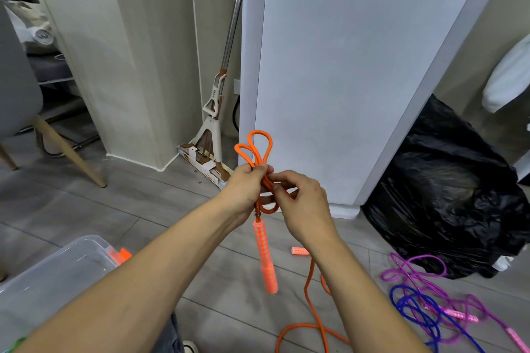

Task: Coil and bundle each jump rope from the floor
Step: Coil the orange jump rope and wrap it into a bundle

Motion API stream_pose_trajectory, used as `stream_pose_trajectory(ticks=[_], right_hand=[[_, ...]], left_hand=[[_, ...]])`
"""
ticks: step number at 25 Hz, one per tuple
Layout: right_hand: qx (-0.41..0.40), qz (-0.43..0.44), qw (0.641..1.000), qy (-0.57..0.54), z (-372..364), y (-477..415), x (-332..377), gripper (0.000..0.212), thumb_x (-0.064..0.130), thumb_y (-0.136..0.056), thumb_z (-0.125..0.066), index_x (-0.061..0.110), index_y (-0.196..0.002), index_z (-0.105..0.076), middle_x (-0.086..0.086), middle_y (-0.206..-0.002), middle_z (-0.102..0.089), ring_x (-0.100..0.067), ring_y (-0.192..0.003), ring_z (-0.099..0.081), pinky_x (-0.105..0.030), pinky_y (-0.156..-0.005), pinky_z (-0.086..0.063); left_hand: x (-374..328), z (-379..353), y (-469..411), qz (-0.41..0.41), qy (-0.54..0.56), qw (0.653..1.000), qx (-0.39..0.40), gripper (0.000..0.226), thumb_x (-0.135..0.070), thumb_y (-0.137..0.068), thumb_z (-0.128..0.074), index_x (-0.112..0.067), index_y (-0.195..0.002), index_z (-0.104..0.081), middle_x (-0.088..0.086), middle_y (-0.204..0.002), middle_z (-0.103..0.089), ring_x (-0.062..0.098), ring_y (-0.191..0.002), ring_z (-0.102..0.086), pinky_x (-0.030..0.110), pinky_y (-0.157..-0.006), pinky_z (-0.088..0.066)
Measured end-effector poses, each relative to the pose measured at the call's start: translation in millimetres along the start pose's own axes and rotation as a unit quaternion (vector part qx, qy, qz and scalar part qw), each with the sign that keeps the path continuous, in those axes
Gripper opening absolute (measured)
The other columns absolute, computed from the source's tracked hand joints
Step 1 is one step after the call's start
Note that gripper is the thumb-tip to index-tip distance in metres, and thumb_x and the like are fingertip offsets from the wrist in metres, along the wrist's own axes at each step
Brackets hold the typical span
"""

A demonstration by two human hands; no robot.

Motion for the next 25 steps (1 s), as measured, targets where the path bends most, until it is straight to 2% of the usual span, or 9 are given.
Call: stream_pose_trajectory(ticks=[3,6,9,11,13,16,19,22,25], right_hand=[[0.010,-0.006,0.999,0.033,5.0,-1.3,-2.2,0.021,0.021,-0.096,-0.062,0.035,-0.102,-0.076,0.019,-0.090,-0.070,0.007,-0.077,-0.061,-0.006,-0.061,-0.040],[0.042,-0.029,0.998,0.049,5.6,-0.5,-6.2,0.012,0.030,-0.095,-0.063,0.033,-0.096,-0.075,0.011,-0.080,-0.072,-0.001,-0.073,-0.062,-0.017,-0.059,-0.040],[0.149,-0.033,0.985,0.080,-5.2,3.5,-6.8,0.019,0.027,-0.097,-0.060,0.036,-0.106,-0.075,0.011,-0.080,-0.074,-0.003,-0.073,-0.061,-0.022,-0.062,-0.044],[0.203,-0.051,0.975,0.075,-6.6,5.7,-11.0,0.023,0.022,-0.099,-0.057,0.031,-0.112,-0.074,0.009,-0.079,-0.075,0.001,-0.056,-0.055,-0.022,-0.059,-0.042],[0.241,-0.077,0.965,0.065,-2.1,6.7,-17.0,0.023,0.019,-0.100,-0.057,0.027,-0.110,-0.076,0.005,-0.077,-0.076,-0.003,-0.046,-0.045,-0.022,-0.056,-0.039],[0.275,-0.118,0.951,0.070,13.2,7.1,-28.3,0.019,0.022,-0.099,-0.059,0.021,-0.098,-0.078,0.002,-0.071,-0.073,-0.009,-0.046,-0.041,-0.021,-0.052,-0.037],[0.169,-0.109,0.962,0.184,43.0,-6.1,-38.0,0.018,0.028,-0.097,-0.061,0.023,-0.086,-0.074,0.006,-0.069,-0.072,0.000,-0.050,-0.053,-0.019,-0.053,-0.038],[0.039,-0.083,0.978,0.189,61.9,-11.0,-34.0,0.017,0.031,-0.097,-0.059,0.025,-0.087,-0.072,0.006,-0.071,-0.071,-0.010,-0.068,-0.062,-0.023,-0.056,-0.040],[0.030,-0.016,0.982,0.184,52.5,-7.1,-17.5,0.018,0.033,-0.097,-0.060,0.026,-0.088,-0.074,0.006,-0.071,-0.070,-0.009,-0.067,-0.060,-0.023,-0.056,-0.040]], left_hand=[[-10.1,8.9,-7.6,-0.010,0.123,0.992,-0.011,0.018,-0.011,-0.106,-0.037,-0.001,-0.101,-0.050,0.016,-0.084,-0.068,0.031,-0.078,-0.073,0.042,-0.069,-0.061],[-17.1,20.2,-13.3,-0.015,0.192,0.980,-0.043,0.016,-0.008,-0.105,-0.036,-0.003,-0.098,-0.050,0.012,-0.073,-0.056,0.029,-0.067,-0.067,0.045,-0.067,-0.062],[-15.4,36.0,-25.0,0.008,0.224,0.971,-0.087,0.017,-0.007,-0.103,-0.038,-0.008,-0.090,-0.049,0.004,-0.059,-0.047,0.018,-0.052,-0.051,0.039,-0.060,-0.059],[-15.0,47.2,-31.3,0.018,0.236,0.965,-0.111,0.020,-0.008,-0.102,-0.038,-0.011,-0.086,-0.048,-0.001,-0.052,-0.044,0.014,-0.043,-0.044,0.029,-0.050,-0.053],[-17.6,59.4,-34.8,0.014,0.242,0.962,-0.129,0.022,-0.009,-0.101,-0.036,-0.014,-0.083,-0.047,-0.004,-0.048,-0.041,0.011,-0.037,-0.038,0.021,-0.045,-0.045],[-26.9,80.2,-37.2,-0.028,0.220,0.960,-0.170,0.022,-0.008,-0.101,-0.036,-0.014,-0.083,-0.045,-0.006,-0.047,-0.038,0.008,-0.031,-0.030,0.015,-0.040,-0.038],[-37.9,85.1,-36.6,-0.096,0.096,0.974,-0.179,0.021,-0.006,-0.101,-0.036,-0.012,-0.085,-0.046,0.000,-0.058,-0.037,0.006,-0.031,-0.030,0.017,-0.037,-0.033],[-34.1,55.3,-29.6,-0.102,-0.047,0.991,-0.077,0.020,-0.010,-0.104,-0.037,-0.011,-0.088,-0.050,0.003,-0.066,-0.045,0.010,-0.038,-0.033,0.023,-0.042,-0.035],[-24.6,25.8,-15.5,-0.089,-0.138,0.986,0.020,0.020,-0.014,-0.105,-0.037,-0.010,-0.094,-0.053,0.008,-0.080,-0.062,0.015,-0.048,-0.036,0.028,-0.047,-0.040]])
Point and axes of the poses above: each hand's wrist, its own y-axis away from the middle knuckle, its own z-axis out of the back of the hand, x = y × z, the point moved 6 cm from there along -y, towards the middle knuckle
